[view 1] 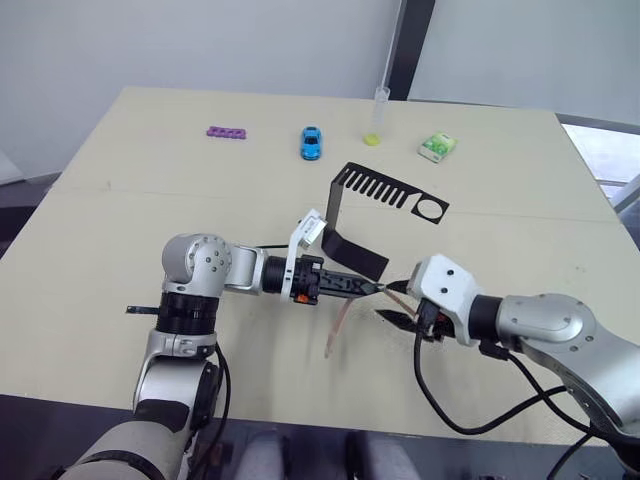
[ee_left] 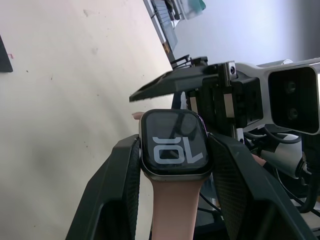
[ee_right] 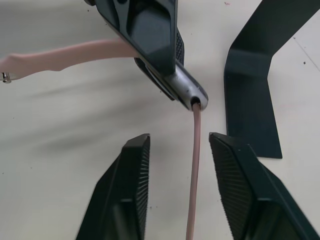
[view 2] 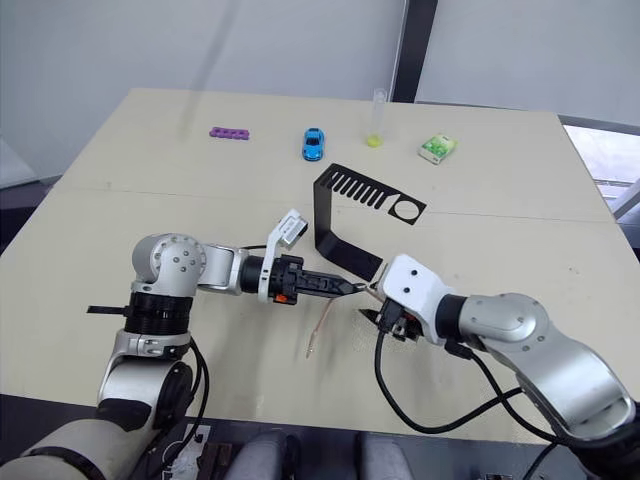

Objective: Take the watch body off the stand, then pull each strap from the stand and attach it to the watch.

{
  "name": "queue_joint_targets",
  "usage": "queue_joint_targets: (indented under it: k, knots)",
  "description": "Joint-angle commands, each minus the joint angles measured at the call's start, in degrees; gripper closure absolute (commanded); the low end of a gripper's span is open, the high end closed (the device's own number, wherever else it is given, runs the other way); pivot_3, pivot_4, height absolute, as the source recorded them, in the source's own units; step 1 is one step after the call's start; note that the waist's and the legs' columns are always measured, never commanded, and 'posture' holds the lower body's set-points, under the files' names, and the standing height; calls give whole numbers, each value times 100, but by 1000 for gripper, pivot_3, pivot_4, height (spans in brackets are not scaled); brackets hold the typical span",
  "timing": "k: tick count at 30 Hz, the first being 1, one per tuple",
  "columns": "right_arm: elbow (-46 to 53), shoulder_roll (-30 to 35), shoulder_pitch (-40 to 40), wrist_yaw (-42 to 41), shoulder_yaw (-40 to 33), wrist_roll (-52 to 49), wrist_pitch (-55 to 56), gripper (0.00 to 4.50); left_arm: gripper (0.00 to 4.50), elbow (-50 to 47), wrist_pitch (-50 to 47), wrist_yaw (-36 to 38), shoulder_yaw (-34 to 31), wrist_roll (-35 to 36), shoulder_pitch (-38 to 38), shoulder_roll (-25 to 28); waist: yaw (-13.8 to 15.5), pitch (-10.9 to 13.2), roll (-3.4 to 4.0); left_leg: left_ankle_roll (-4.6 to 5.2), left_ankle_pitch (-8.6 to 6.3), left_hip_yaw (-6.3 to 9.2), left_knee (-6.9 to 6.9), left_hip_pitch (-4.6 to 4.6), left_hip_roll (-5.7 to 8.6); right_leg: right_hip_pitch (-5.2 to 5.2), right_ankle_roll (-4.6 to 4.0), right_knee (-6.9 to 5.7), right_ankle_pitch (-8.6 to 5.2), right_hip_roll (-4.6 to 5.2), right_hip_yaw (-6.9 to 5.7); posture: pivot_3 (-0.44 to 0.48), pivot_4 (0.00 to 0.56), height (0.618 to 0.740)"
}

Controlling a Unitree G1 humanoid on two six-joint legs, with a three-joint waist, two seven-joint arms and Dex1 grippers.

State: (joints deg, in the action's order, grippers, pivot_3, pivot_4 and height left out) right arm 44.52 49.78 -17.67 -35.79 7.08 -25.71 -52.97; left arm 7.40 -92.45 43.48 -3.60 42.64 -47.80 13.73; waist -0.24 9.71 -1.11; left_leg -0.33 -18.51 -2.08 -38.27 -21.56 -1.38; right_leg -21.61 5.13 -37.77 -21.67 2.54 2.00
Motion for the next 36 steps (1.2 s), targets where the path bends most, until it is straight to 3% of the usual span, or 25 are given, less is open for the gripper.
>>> queue_joint_targets:
  k: [1, 8, 11, 14, 36]
  knots:
    - [25, -56, -91, 76, 51, 113, 2, 2279, 2917, -184, 28, -13, -115, 189, 1, -15, 2, 0, 0, 0, 0, 0, 0, 0, 0, 0, 0, 0, 0, 0, 0, 0, 150, 740]
    - [-46, -151, -194, 49, 132, 271, 70, 2279, 2917, -125, 65, -64, -134, 204, -46, -40, -3, 0, 0, 0, 0, 0, 0, 0, 0, 0, 0, -1, 0, 0, -1, 0, 150, 740]
    - [-65, -155, -212, 31, 145, 334, 113, 3101, 2917, -111, 77, -79, -133, 209, -55, -42, -2, 0, 0, 0, 0, 0, 0, 0, 0, 0, 0, 0, 0, 0, 0, 0, 150, 740]
    - [-77, -140, -218, 16, 160, 411, 178, 4462, 2917, -83, 88, -93, -140, 206, -66, -51, -4, 0, 0, 0, 0, 0, 1, 0, 0, 0, 0, 0, 0, 0, 0, 0, 150, 740]
    - [-11, -128, -95, -15, 6, 679, 454, 4462, 2917, 247, 156, -272, -259, 145, -132, -136, -2, 0, 0, -1, 0, 0, 1, 0, 0, 0, 0, 1, 0, 0, -1, 0, 150, 740]
